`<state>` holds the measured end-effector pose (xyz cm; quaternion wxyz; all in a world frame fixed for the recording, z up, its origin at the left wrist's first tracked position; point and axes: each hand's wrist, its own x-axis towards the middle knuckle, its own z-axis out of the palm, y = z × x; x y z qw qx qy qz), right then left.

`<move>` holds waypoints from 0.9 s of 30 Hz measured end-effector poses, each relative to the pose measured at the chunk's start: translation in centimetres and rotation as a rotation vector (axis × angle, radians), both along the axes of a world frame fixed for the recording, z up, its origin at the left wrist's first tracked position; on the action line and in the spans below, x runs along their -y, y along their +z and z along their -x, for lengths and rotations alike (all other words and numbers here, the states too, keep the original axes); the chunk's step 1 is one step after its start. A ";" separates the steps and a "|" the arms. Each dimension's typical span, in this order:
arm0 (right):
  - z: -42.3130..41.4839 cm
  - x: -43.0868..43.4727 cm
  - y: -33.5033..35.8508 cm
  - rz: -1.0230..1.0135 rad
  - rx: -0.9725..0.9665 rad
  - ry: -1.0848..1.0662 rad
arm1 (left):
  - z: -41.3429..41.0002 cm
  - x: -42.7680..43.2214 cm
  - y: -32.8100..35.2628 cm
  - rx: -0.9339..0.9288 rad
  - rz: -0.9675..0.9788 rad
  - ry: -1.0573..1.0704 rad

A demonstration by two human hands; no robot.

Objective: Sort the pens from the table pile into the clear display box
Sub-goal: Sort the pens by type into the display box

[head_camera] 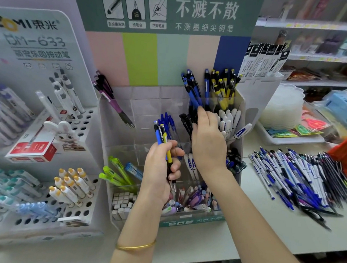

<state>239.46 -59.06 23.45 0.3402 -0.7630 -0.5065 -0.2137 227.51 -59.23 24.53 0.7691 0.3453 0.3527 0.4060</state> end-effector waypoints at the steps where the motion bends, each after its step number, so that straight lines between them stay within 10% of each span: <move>1: -0.1 0.4 0.1 0.014 -0.008 0.024 | 0.1 0.0 0.0 0.022 -0.002 -0.022; 11: -0.6 4.3 3.8 -0.178 -0.437 0.306 | -0.1 0.4 0.0 0.109 -0.217 -0.283; 17: -1.2 5.7 6.4 0.214 -1.095 0.679 | -0.1 0.3 0.7 0.122 -0.323 -0.479; 27: -3.6 3.7 7.9 0.187 -1.006 0.713 | -1.5 -1.0 4.3 -0.048 -0.402 -0.587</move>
